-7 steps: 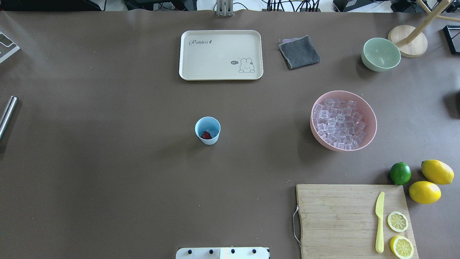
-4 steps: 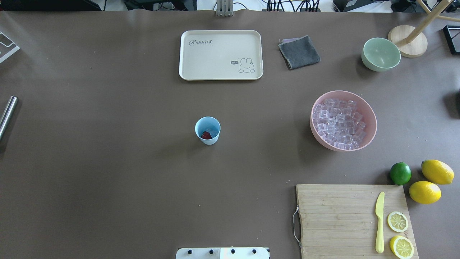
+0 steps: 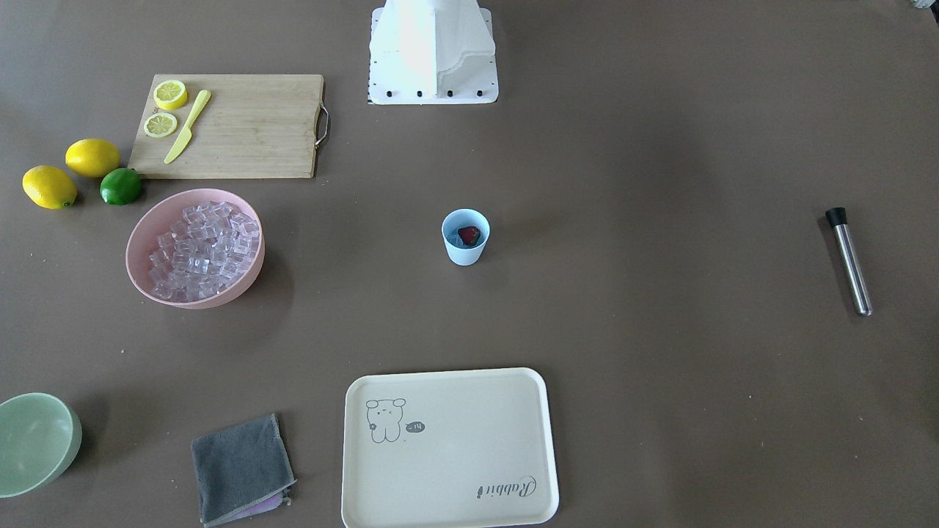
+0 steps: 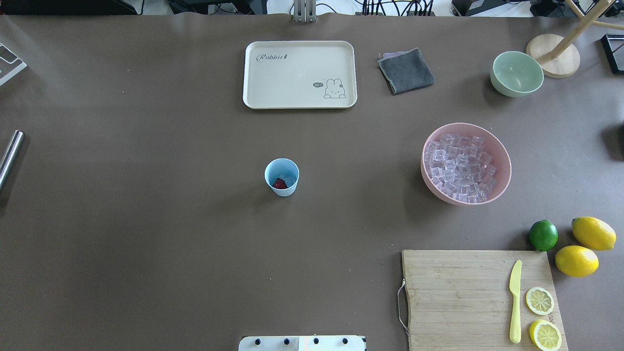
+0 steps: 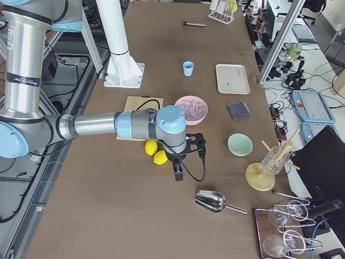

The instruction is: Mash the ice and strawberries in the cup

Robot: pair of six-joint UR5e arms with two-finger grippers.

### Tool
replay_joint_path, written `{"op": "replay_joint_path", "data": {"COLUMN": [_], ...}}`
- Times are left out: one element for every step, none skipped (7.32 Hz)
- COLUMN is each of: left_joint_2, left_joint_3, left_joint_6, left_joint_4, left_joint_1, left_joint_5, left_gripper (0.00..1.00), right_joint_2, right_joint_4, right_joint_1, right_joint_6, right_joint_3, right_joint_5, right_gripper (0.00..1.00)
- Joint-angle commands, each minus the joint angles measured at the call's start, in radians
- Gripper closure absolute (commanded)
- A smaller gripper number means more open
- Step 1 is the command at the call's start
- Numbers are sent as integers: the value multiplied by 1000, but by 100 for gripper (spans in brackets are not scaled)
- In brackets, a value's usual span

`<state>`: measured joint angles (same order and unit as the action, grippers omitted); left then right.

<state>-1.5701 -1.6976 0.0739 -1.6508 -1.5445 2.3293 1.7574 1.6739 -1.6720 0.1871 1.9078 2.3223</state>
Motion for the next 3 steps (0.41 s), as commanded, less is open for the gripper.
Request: {"op": "replay_joint_path", "data": {"left_joint_2": [-17, -19, -22], "left_joint_3": [70, 53, 55], "left_joint_6": [-2, 0, 1], "left_joint_4": [0, 5, 5], "left_joint_1": [-60, -86, -86], "left_joint_5": [4, 4, 1], "left_gripper": [2, 2, 2], "right_joint_2": [-1, -1, -3], "right_joint_4": [1, 1, 1], "right_joint_1": [0, 0, 0], "right_joint_6": [0, -1, -12], "right_joint_3": [-4, -9, -9], "right_joint_5": [-1, -3, 2], "right_gripper": [1, 1, 1]}}
